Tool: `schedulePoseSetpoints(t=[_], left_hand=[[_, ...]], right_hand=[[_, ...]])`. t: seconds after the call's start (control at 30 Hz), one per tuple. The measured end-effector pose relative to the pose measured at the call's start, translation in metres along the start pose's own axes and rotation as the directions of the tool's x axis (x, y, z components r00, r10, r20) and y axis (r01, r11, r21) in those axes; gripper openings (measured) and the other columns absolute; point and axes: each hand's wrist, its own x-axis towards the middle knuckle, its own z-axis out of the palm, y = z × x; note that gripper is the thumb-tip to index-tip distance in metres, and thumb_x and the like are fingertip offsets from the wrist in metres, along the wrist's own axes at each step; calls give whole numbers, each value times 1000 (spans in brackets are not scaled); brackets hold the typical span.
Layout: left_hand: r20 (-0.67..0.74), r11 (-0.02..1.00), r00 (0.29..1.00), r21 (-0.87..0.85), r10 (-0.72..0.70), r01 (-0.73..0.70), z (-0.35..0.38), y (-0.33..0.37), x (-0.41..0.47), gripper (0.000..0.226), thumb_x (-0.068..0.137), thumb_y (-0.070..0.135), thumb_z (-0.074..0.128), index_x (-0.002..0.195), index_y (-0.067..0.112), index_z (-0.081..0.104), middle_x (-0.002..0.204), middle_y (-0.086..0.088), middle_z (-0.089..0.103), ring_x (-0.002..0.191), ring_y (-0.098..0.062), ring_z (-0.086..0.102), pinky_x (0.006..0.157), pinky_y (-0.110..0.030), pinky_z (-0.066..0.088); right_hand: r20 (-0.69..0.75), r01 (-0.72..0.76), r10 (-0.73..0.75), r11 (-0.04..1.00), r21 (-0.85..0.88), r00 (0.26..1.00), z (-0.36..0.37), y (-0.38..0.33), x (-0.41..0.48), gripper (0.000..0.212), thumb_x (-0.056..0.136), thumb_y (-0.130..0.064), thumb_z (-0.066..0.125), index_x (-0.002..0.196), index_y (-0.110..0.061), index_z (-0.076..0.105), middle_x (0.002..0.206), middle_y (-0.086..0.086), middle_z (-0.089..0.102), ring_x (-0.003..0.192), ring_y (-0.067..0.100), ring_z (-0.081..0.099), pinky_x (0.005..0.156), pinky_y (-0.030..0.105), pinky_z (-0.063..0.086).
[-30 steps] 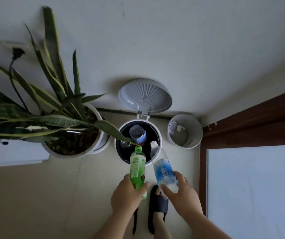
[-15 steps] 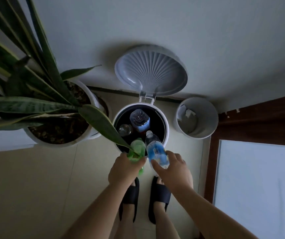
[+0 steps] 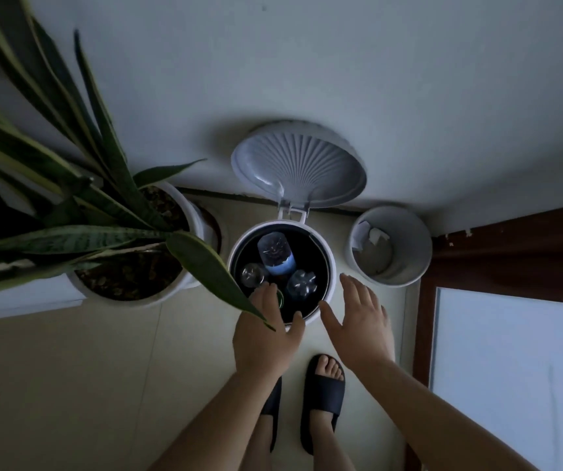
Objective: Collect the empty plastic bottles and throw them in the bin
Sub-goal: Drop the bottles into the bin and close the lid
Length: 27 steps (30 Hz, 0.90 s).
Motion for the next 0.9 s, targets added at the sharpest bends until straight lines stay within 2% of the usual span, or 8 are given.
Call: schedulePoseSetpoints(t=[0.17,0.27,0.4,0.57,0.67,0.73,0.9], left_hand=[[-38,994,993,-15,108,-108,-24,52,8,69,85,46,47,142,8,40,147,-9,44,136,-25,41,106,-39,40],[-102,983,978,-25,180,-184,-44,85,13,60,89,36,53,140,6,42,145,-11,47,135,-26,43,105,-40,43],[-191,962,945,-25,264,-273,-74,123,25,54,90,25,54,139,3,43,145,-13,46,135,-28,43,106,-40,42],[-268,945,907,37,324,-326,-116,152,62,59,86,19,60,138,-2,42,144,-19,46,134,-32,44,106,-43,43],[-203,944,922,87,329,-318,-139,157,89,67,90,21,54,147,-1,26,155,-17,28,144,-28,26,117,-37,26],[-155,947,941,161,301,-277,-150,152,106,71,92,26,50,149,1,17,158,-15,20,146,-26,18,118,-35,19],[-42,943,980,283,196,-176,-158,125,129,80,89,33,53,150,1,13,158,-16,18,145,-28,20,119,-37,20]], right_hand=[[-98,78,-85,994,-71,992,-46,-7,6,77,84,-61,16,146,-17,29,152,2,35,142,21,25,114,38,22],[-177,95,-102,994,-46,979,-78,-17,13,70,88,-56,23,144,-15,32,151,3,37,142,22,28,113,40,25],[-256,135,-128,991,8,958,-122,-31,26,55,96,-35,40,146,-15,31,153,4,34,143,21,25,114,40,21],[-291,177,-175,984,-20,941,-161,-49,50,52,98,-33,35,147,-16,26,155,2,29,144,19,20,116,39,19],[-261,185,-183,983,-19,948,-169,-59,66,55,99,-39,32,149,-18,21,157,0,23,145,18,15,116,38,16],[-229,189,-188,982,-17,955,-168,-64,75,58,98,-40,32,149,-18,17,158,0,19,146,17,12,116,38,15],[-147,182,-181,983,-11,972,-153,-71,94,65,96,-44,34,151,-19,10,159,-1,15,146,17,9,117,38,15]])
